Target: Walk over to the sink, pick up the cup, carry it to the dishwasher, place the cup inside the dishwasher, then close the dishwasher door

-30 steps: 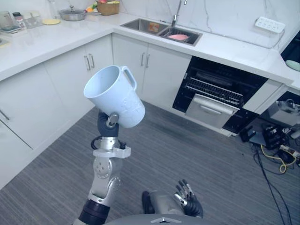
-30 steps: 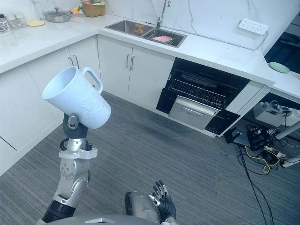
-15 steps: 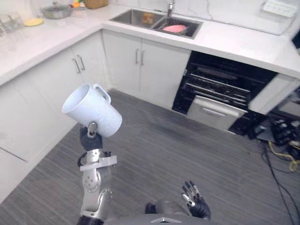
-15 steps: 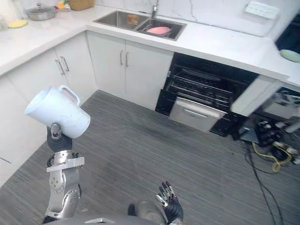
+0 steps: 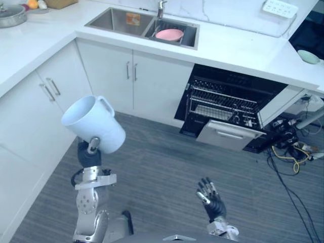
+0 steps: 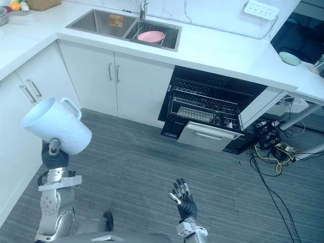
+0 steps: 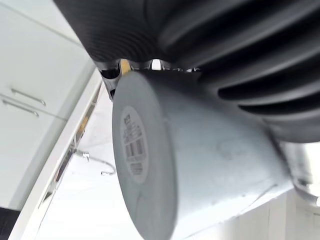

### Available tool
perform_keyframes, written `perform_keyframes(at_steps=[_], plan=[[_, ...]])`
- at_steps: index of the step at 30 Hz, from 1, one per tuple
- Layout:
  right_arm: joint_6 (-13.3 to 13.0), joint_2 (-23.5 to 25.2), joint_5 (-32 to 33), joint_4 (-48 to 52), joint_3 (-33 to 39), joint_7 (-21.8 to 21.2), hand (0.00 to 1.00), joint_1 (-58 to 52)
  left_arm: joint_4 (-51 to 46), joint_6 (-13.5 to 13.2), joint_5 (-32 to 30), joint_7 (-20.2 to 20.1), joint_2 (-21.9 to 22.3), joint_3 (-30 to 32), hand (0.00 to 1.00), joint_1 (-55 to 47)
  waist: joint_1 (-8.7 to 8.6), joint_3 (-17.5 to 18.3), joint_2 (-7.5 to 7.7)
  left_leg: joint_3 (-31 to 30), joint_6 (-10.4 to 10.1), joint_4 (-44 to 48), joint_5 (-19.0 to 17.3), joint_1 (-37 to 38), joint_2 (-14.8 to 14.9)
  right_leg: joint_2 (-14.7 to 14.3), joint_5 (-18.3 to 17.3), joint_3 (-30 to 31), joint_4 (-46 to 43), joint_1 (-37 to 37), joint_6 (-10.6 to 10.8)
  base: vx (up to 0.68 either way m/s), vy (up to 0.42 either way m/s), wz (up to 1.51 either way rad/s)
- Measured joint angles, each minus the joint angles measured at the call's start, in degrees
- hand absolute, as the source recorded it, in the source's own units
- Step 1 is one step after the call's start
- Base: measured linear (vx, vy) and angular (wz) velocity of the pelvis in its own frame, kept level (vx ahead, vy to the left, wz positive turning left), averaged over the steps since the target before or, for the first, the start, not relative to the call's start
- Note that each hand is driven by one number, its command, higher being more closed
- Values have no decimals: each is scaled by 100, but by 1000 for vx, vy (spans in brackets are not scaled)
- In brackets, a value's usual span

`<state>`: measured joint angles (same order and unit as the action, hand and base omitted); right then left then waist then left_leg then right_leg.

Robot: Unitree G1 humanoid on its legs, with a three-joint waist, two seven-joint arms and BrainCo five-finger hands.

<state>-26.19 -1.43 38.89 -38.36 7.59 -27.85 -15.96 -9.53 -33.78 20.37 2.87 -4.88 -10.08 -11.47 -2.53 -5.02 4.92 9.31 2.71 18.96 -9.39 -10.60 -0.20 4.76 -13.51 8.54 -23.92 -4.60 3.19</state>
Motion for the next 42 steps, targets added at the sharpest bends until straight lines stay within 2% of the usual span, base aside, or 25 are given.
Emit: perform_keyframes(at_steps=[1, 2, 3, 4, 5, 9, 10, 12, 13, 15, 19, 20, 21, 22, 23, 24, 27, 29, 32, 33, 34, 35, 36, 37, 42], plan=[[-93, 136, 40, 231, 78, 166, 0, -106, -23, 0, -105, -3, -42, -78, 100, 85, -46, -19, -9, 148, 35, -216, -68, 343, -48, 48, 218, -44, -1174, 493, 349, 306, 152, -36], [-122, 163, 54, 279, 78, 211, 0, -121, -28, 4, -130, 3, -59, -101, 100, 101, -62, -40, -34, 194, 48, -275, -92, 443, -54, 104, 260, -72, -1542, 627, 426, 306, 112, -62], [-184, 234, 112, 406, 83, 305, 0, -80, -52, 20, -287, 18, -121, -144, 100, 155, -138, -89, -17, 388, 104, -467, -181, 915, -116, 287, 244, -351, -2819, 1149, 383, 278, 87, -72], [-244, 220, 118, 440, 100, 346, 0, -93, -46, 37, -548, 90, -127, -168, 100, 192, -245, -84, -57, 577, 73, -642, -299, 1269, -117, 424, 92, -797, -3560, 1590, 113, 263, 82, -83], [-294, 208, 116, 547, 103, 353, 0, -152, -43, 44, -721, 173, -156, -206, 100, 255, -313, -46, -115, 679, 50, -751, -326, 1475, -89, 416, -14, -1059, -3678, 1862, -15, 261, 75, -63], [-655, 331, -130, 1170, 102, 845, 0, -235, -17, 117, -827, 245, -197, -281, 100, 615, -662, -74, -228, 898, -145, -902, -468, 1915, 113, -66, -258, -1889, -1574, 2371, -167, 408, -10, -32], [-726, 387, -378, 1634, 92, 1070, 0, -422, -15, 118, -823, 238, -179, -314, 100, 620, -673, -89, -237, 945, -310, -790, -618, 2080, 219, -309, 317, -2090, -254, 2223, -419, 539, -94, -32], [-793, 393, -572, 2158, 63, 1220, 0, -649, -32, 116, -821, 167, -193, -317, 100, 577, -676, -70, -152, 940, -420, -703, -842, 2315, 165, -332, 1415, -2164, 658, 1996, -686, 367, -77, -33], [-846, 224, -599, 2438, 76, 1314, 0, -649, 53, 124, -814, 119, -69, -327, 100, 516, -683, -139, -428, 953, -447, -569, -1151, 2478, 426, -603, 1441, -2243, 549, 1840, -881, 424, -83, -42], [-837, 220, -627, 2879, 170, 1464, 0, -537, 50, 91, -811, -126, 43, -360, 100, 505, -640, -184, -573, 987, -407, -526, -1125, 2577, 492, -741, 1095, -2091, 305, 1911, -894, 458, -109, -54], [-774, 324, -779, 3636, 66, 1754, 0, -533, -60, -40, -814, -194, 146, -406, 100, 411, -523, -244, -552, 1021, -383, 262, -1065, 2711, 633, -916, 440, -1937, -57, 1690, -889, 217, -86, -32], [-722, 329, -779, 3990, 4, 1862, 0, -631, -226, -98, -815, -163, 205, -447, 100, 306, -511, -292, -563, 980, -131, 1424, -893, 2379, 871, -912, 253, -2037, -22, 1448, -892, 198, -93, -7], [-720, 315, -779, 4365, -5, 1900, 0, -755, -395, -193, -821, -122, 284, -563, 100, 218, -469, -321, -614, 921, 47, 2784, -255, 1789, 1222, -934, 150, -2111, 66, 1173, -882, 212, -75, -9], [-718, 295, -779, 4547, -13, 1929, 0, -809, -468, -242, -823, -76, 320, -599, 100, 172, -405, -315, -634, 888, 38, 3405, 234, 1503, 1404, -963, 116, -2097, 97, 1072, -912, 253, -27, -27], [-722, 289, -779, 4795, -24, 1946, 0, -817, -577, -303, -827, -51, 382, -682, 100, 65, -304, -284, -686, 771, -84, 4350, 325, 1011, 1714, -1065, 32, -1985, 129, 926, -967, 305, 4, -44], [-733, 255, -777, 4855, 29, 1922, 0, -767, -547, -318, -827, -39, 440, -730, 100, 34, -243, -247, -725, 710, -90, 4661, -67, 647, 1825, -1101, -54, -1853, 160, 792, -983, 374, 13, -45], [-717, 199, -754, 4507, 108, 1761, 0, -430, -260, -347, -827, -21, 442, -685, 100, 16, -131, -218, -638, 544, -176, 3428, -961, 265, 1482, -986, 53, -1389, 462, 468, -942, 322, 45, -71], [-645, 148, -720, 4345, 181, 1637, 0, -288, -37, -298, -826, 23, 436, -610, 100, 12, -140, -206, -571, 256, -292, 2058, -1107, 271, 1058, -815, 106, -1104, 638, 257, -858, 416, 159, -82], [-554, -8, -718, 4342, 235, 1570, 0, -122, -3, -237, -820, 55, 403, -547, 100, -18, -108, -217, -487, -765, -428, 93, -579, 250, 389, -480, 188, -519, 1035, -20, -708, 327, 216, -80], [-482, -53, -718, 4337, 222, 1540, 0, -29, -20, -235, -822, 63, 386, -536, 100, -63, -80, -211, -509, -1068, -487, -339, -302, 245, 346, -442, 205, -297, 1153, -92, -676, 371, 308, -114], [-385, -133, -711, 4259, 214, 1418, 0, 122, -89, -231, -825, 89, 371, -503, 100, -169, -76, -200, -560, -1381, -657, -723, 89, 278, 396, -426, 172, -13, 1277, -207, -476, 247, 216, -109], [-339, -160, -705, 4203, 209, 1353, 0, 176, -95, -232, -827, 112, 370, -497, 100, -190, -70, -197, -573, -1394, -780, -729, 379, 333, 425, -414, 125, 119, 1323, -274, -358, 262, 253, -118], [-232, -100, -656, 4016, 188, 1236, 0, 230, -81, -231, -826, 178, 347, -465, 100, -220, -52, -171, -538, -1197, -726, -669, 683, 526, 385, -333, 61, 351, 1373, -427, -243, 314, 363, -98], [-161, -48, -643, 3987, 157, 1143, 0, 179, -98, -237, -827, 197, 285, -407, 100, -211, -80, -127, -409, -993, -605, -418, 490, 531, 331, -168, 121, 387, 1375, -430, -162, 350, 421, -87], [17, 50, -461, 4441, 283, 1108, 0, -63, -99, -217, -822, 173, 243, -298, 100, 6, -167, -134, -298, -505, -224, 394, -275, 335, 69, 212, 46, 307, 1111, -306, 181, 150, 322, -71]])
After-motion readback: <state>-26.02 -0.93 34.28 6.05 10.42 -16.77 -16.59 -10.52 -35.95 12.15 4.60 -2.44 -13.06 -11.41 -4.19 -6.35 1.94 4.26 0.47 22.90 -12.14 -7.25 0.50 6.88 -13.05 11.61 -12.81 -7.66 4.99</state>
